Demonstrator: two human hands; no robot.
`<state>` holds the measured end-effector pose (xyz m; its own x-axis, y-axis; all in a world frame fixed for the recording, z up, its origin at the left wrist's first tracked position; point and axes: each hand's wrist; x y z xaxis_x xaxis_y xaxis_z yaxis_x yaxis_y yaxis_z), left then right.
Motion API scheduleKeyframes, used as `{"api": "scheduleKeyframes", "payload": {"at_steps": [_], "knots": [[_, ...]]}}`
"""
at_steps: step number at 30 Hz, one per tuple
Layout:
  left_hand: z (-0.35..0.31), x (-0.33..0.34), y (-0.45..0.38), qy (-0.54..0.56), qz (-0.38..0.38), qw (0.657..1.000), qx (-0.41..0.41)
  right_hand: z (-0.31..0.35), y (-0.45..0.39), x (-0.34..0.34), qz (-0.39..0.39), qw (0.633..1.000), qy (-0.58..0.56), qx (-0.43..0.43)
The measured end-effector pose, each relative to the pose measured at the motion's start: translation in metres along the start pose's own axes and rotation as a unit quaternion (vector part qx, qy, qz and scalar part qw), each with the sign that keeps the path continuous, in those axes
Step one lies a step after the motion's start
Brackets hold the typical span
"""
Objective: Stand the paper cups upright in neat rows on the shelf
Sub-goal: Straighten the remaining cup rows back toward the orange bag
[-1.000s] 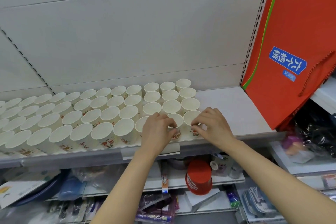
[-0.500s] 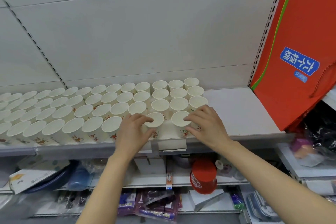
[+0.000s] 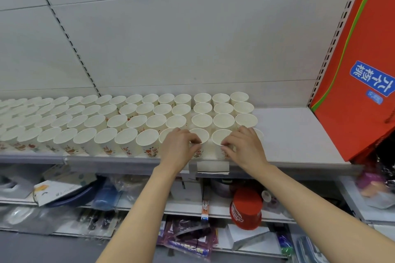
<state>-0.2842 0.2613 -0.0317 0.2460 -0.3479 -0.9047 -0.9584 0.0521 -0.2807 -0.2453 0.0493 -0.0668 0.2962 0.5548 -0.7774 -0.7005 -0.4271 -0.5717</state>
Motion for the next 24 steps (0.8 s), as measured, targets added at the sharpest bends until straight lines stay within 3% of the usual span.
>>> {"api": "scheduleKeyframes", "payload": {"at_steps": [10, 13, 17, 20, 24], "knots": [[-0.005, 0.009, 0.007, 0.023, -0.014, 1.000, -0.003, 0.004, 0.003, 0.005, -0.018, 0.999, 0.018, 0.021], [0.004, 0.007, 0.014, 0.039, -0.048, 0.998, 0.003, 0.005, 0.004, 0.004, -0.047, 0.999, 0.001, 0.017], [0.040, -0.005, 0.029, 0.010, -0.115, 0.992, -0.047, 0.016, -0.001, 0.004, -0.081, 0.996, -0.014, -0.019], [0.062, -0.019, 0.033, -0.024, -0.086, 0.992, -0.085, 0.029, -0.007, 0.012, -0.074, 0.996, -0.008, -0.054], [0.071, -0.027, 0.024, -0.054, -0.029, 0.997, -0.056, 0.048, -0.017, 0.023, -0.045, 0.996, 0.018, -0.074]]}}
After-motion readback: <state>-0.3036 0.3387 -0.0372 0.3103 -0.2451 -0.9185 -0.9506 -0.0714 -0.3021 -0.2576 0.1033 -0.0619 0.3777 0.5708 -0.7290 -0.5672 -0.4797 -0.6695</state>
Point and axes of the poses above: each hand's wrist, its own y-axis away from the middle knuckle, its own x-axis out of the palm, z = x × y, and after that the axes turned 4 degrees about z, right-handed
